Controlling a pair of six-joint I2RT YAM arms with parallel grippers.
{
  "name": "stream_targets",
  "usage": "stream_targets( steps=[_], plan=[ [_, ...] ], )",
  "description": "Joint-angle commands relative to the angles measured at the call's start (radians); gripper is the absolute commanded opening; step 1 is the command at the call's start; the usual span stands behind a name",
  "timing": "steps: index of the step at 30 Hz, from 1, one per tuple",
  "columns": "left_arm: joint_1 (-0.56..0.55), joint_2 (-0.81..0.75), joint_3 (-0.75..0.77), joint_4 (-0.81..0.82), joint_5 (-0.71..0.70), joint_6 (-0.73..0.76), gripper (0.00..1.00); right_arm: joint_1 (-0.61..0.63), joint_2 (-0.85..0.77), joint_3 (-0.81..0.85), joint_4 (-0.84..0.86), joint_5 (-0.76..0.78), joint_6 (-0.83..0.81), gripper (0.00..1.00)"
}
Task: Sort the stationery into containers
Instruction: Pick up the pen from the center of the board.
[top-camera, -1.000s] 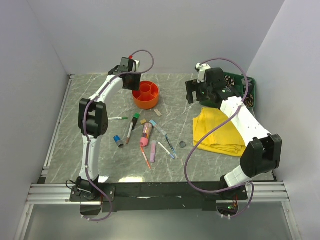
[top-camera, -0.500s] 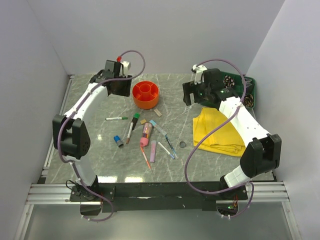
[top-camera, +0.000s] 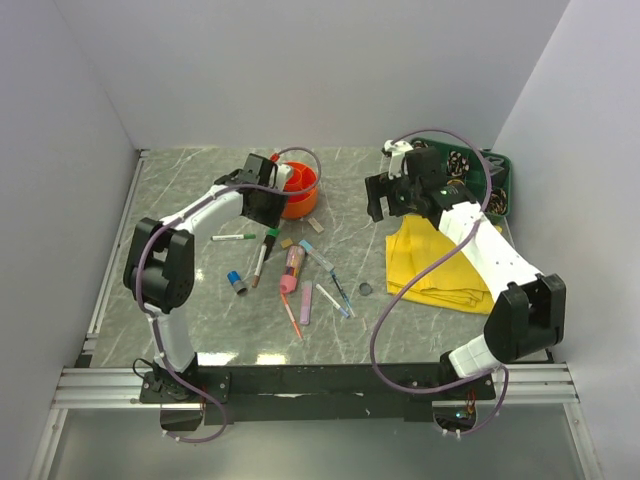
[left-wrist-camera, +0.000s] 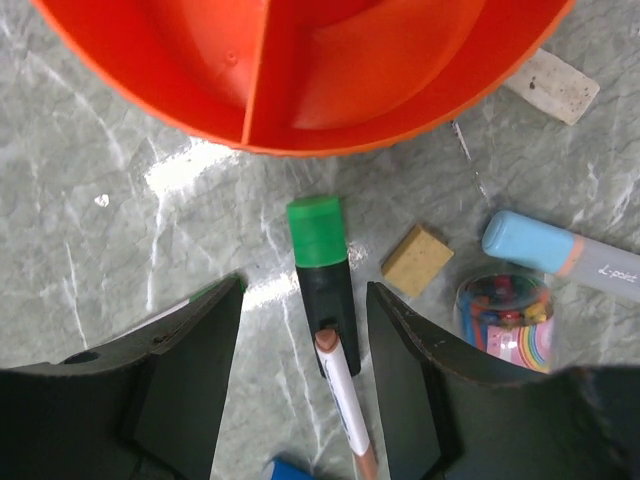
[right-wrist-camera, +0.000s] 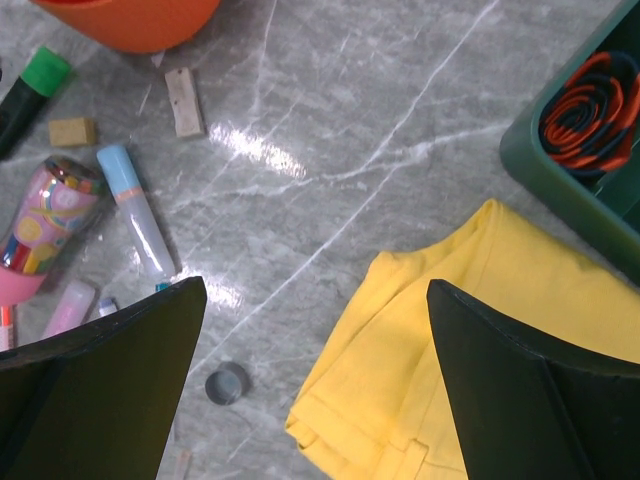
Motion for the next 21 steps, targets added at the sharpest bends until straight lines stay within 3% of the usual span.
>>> stream_targets(
  steps=[1, 21],
  plan=[
    [-0.015, 0.017, -0.020, 0.075, -0.017, 0.028, 0.59, 0.010, -0.081, -0.037, 0.022, 0.014, -0.010, 1.00],
    [-0.040, 0.131, -0.037, 0.118, -0.079, 0.028, 0.54, 0.005, -0.117, -0.093, 0.021, 0.007, -0.007, 1.00]
  ],
)
